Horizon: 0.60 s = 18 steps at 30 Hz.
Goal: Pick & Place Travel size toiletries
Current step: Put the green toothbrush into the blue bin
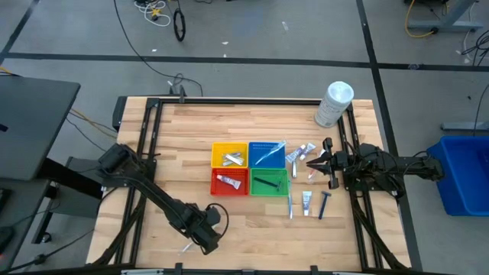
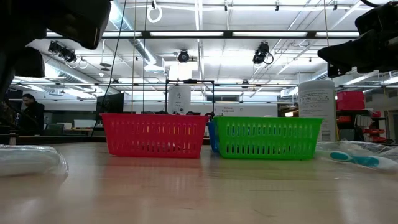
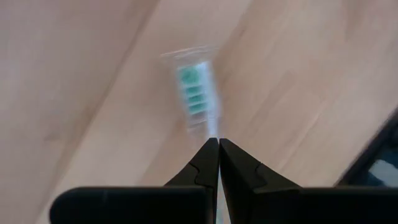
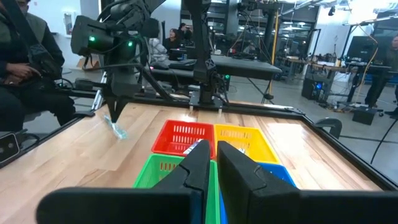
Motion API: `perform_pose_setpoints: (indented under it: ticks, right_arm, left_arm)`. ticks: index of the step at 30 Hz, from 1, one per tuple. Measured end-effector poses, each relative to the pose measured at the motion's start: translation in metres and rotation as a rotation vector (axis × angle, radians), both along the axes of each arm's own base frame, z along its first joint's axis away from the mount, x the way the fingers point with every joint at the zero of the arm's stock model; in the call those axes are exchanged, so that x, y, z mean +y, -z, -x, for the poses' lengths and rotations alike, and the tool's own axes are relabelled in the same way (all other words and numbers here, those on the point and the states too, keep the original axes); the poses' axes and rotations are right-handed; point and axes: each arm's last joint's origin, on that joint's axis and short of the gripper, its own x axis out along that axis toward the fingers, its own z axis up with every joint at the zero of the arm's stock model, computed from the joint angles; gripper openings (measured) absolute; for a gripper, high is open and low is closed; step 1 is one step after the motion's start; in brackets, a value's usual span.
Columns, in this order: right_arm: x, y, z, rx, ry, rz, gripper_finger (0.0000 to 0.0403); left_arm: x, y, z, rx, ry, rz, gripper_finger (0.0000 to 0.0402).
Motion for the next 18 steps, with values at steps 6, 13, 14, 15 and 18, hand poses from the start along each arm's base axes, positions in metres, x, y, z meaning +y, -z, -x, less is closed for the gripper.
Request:
perform_pose_setpoints:
  ticks: [6, 13, 14, 15, 18]
  right_arm:
    - [0.0000, 0.0000, 0.0000, 0.000, 0.000, 0.000, 0.0040]
    - [0.0000, 0.0001, 0.0000, 0.000, 0.000, 0.000, 0.0040]
    - [0.0000, 0.0001, 0.0000, 0.000, 0.000, 0.000, 0.0040]
    - [0.0000, 0.0001, 0.0000, 0.001, 0.000, 0.000, 0.0040]
    - [0.0000, 0.0001, 0.0000, 0.001, 0.000, 0.000, 0.0041]
  left_arm:
    - [-0.0011, 0.0016, -0.0019, -0.012, -0.045, 0.008, 0.0040]
    - [0.0001, 0.0018, -0.0023, -0.026, -0.079, -0.015, 0.0126]
    - [0.0005, 0.0019, -0.0024, -0.031, -0.089, -0.023, 0.0141]
    - [0.0009, 0.0018, -0.0026, -0.038, -0.097, -0.031, 0.0156]
    - [0.0013, 0.0018, -0.0029, -0.045, -0.107, -0.038, 0.0199]
